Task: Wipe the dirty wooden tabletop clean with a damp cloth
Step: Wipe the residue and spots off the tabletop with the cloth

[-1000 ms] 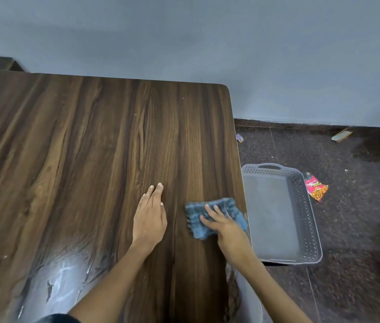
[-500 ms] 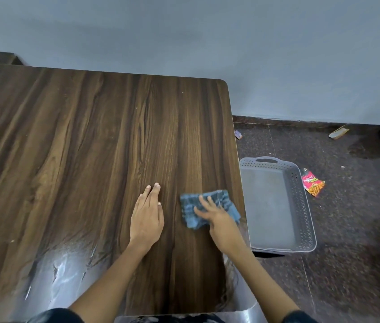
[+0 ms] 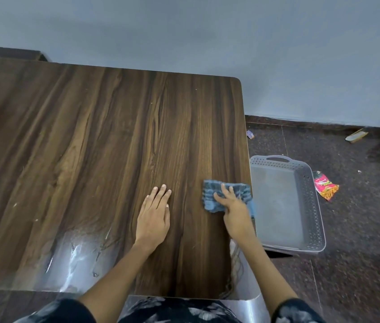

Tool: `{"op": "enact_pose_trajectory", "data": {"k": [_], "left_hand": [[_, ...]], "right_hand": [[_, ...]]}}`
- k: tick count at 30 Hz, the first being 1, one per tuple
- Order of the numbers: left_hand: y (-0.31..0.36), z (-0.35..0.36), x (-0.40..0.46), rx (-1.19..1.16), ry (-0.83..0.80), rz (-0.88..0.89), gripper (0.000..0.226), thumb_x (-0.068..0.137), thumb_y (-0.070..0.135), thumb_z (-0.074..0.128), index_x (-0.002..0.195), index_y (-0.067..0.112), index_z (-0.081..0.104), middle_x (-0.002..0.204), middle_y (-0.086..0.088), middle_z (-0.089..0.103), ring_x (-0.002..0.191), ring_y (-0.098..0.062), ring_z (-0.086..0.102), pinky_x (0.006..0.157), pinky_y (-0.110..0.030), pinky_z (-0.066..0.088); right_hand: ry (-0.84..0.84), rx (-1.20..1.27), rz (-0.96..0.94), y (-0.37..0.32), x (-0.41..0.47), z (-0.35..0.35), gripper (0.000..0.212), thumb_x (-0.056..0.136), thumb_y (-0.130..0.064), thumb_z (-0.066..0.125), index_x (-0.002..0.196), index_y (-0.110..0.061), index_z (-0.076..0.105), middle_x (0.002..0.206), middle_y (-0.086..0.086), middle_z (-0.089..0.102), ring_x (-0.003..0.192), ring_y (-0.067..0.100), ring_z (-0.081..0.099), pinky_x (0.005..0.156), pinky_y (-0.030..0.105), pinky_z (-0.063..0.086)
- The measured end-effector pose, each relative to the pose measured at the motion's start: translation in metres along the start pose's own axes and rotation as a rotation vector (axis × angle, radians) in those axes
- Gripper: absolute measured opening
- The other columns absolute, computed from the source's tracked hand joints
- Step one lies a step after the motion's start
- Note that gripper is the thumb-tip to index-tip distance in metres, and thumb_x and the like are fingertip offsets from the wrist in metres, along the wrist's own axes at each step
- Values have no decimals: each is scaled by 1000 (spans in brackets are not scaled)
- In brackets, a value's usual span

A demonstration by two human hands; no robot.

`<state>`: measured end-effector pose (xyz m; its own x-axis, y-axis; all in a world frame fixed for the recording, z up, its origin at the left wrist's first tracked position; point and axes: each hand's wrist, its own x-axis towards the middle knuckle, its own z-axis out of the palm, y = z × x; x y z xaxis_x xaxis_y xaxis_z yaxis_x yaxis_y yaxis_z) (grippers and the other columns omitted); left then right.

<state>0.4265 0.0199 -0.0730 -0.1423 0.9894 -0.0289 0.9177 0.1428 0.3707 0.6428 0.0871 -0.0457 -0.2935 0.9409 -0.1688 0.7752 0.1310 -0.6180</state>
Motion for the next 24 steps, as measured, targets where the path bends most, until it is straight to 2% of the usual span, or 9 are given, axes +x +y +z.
{"op": "enact_pose_trajectory", "data": {"k": [4, 6, 8, 11, 15, 17, 20, 21, 24], "left_hand": [[2, 1, -3, -2, -5, -18, 53, 94, 30, 16, 139, 14, 39, 149, 0, 33, 141, -17, 21, 113, -32, 15], [3, 1, -7, -8, 0, -33, 53, 94, 30, 16, 140, 14, 39, 149, 0, 33, 141, -17, 21, 114, -32, 15], [5, 3, -13, -13, 7, -49, 53, 94, 30, 16, 139, 14, 39, 149, 0, 33, 141, -17, 20, 114, -33, 15], [7, 6, -22, -29, 29, -79, 54, 94, 31, 16, 139, 14, 40, 149, 0, 33, 141, -16, 20, 114, -33, 14], [13, 9, -29, -47, 72, -120, 52, 94, 30, 19, 137, 13, 43, 147, -1, 36, 140, -17, 23, 114, -35, 15], [14, 9, -31, -57, 81, -134, 50, 94, 27, 22, 136, 13, 43, 147, -2, 36, 140, -18, 23, 114, -36, 15], [14, 8, -35, -60, 73, -130, 49, 94, 26, 25, 137, 12, 42, 148, -2, 35, 141, -18, 22, 115, -37, 15], [14, 7, -37, -63, 70, -126, 49, 94, 26, 25, 138, 12, 42, 149, -2, 34, 141, -19, 21, 115, -37, 15], [12, 6, -46, -57, 51, -101, 51, 95, 29, 21, 138, 11, 41, 149, -2, 33, 141, -19, 21, 114, -36, 15]], "right_hand": [[-225, -27, -217, 9, -57, 11, 58, 83, 15, 42, 131, -18, 47, 143, -11, 14, 137, 9, 3, 113, 18, -7], [-243, -25, -215, 28, -80, -3, 61, 79, 17, 44, 128, -18, 50, 141, -10, 18, 137, 12, 9, 110, 11, -6], [-194, -9, -127, 41, -86, -24, 61, 75, 21, 45, 124, -14, 54, 139, -8, 24, 137, 16, 16, 111, 14, 2], [-75, 7, -2, 40, -62, -36, 56, 77, 21, 45, 122, -10, 56, 139, -7, 27, 136, 17, 19, 115, 27, 12], [7, -12, 64, 12, -39, -9, 56, 82, 16, 41, 128, -14, 50, 147, -3, 24, 141, 17, 12, 118, 39, 9], [-55, -4, -32, 0, -57, 11, 60, 83, 15, 40, 131, -19, 46, 145, -12, 16, 139, 12, 4, 118, 34, 2], [-300, -34, -223, 4, -111, 25, 57, 85, 9, 40, 135, -20, 41, 143, -10, 6, 136, 13, -5, 115, 28, -8], [-308, -16, -244, 12, -128, 23, 55, 84, 5, 42, 133, -20, 41, 143, -8, 9, 137, 15, -2, 116, 29, -7], [-152, 31, -65, 33, -151, 0, 53, 84, 8, 48, 126, -24, 47, 141, -11, 24, 139, 14, 17, 115, 21, 1]]}}
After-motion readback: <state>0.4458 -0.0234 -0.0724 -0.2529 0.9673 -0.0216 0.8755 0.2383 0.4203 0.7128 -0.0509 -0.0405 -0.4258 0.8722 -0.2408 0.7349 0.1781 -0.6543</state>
